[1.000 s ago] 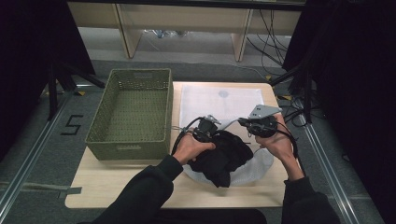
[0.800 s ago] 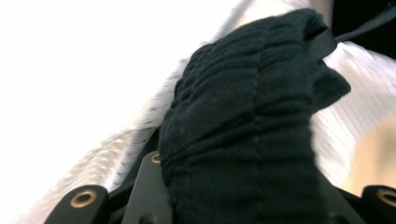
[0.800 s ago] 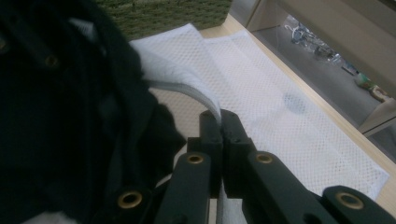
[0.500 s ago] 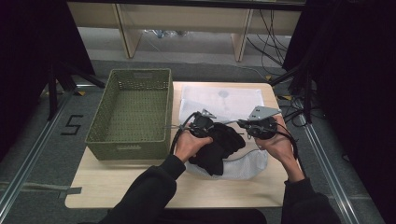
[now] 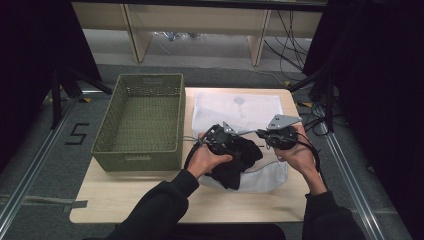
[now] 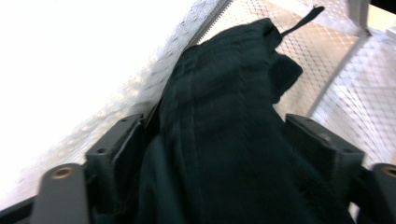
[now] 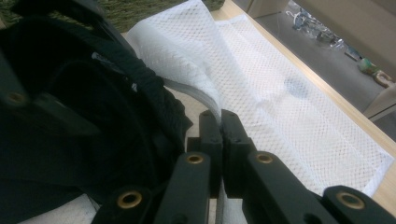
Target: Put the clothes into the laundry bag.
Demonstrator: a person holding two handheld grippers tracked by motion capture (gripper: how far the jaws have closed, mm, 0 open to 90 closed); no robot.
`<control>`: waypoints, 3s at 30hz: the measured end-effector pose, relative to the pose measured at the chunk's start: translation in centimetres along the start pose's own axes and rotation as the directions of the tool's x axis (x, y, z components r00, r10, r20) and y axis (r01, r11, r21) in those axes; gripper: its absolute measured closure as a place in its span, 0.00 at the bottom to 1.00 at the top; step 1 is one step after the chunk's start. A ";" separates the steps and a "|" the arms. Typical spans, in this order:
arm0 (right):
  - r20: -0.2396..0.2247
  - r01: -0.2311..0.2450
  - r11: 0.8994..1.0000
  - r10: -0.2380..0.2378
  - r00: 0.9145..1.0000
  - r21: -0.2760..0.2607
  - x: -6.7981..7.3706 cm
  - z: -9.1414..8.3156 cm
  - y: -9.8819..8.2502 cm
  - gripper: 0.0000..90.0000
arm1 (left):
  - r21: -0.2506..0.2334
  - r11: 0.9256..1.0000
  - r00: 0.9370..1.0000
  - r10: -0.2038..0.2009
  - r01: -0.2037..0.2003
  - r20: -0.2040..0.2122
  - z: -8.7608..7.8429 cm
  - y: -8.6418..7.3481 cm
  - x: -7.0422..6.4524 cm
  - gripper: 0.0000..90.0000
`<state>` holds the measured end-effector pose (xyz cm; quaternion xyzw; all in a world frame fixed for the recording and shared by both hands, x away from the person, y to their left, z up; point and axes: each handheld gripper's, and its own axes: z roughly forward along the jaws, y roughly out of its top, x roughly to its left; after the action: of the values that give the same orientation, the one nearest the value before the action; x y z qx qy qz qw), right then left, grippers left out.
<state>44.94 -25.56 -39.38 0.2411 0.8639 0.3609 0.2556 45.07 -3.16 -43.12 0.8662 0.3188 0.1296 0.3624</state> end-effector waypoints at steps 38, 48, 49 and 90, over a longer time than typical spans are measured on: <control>-0.034 0.019 1.000 -0.019 0.999 0.007 1.3 0.0 0.8 1.00 | 0.022 0.999 0.999 0.049 -0.049 -0.013 2.1 0.6 -0.8 0.62; -0.032 0.027 1.000 -0.027 0.999 0.003 1.1 0.0 0.6 1.00 | -0.014 0.998 0.995 0.057 -0.058 -0.088 -4.4 -1.2 1.3 0.23; -0.035 0.042 0.999 -0.042 0.999 0.001 1.1 0.1 0.6 1.00 | -0.004 0.999 0.994 0.053 -0.054 -0.096 -4.5 -1.5 1.5 0.21; -0.060 0.043 0.999 -0.043 0.997 0.001 2.0 -0.3 0.3 1.00 | 0.020 0.998 0.998 0.053 -0.053 -0.022 -2.2 -2.4 -0.3 0.32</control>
<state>43.34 -24.35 -39.48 0.2120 0.8764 0.3616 0.2371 42.70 -0.86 -43.29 0.8764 0.3010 0.1460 0.3466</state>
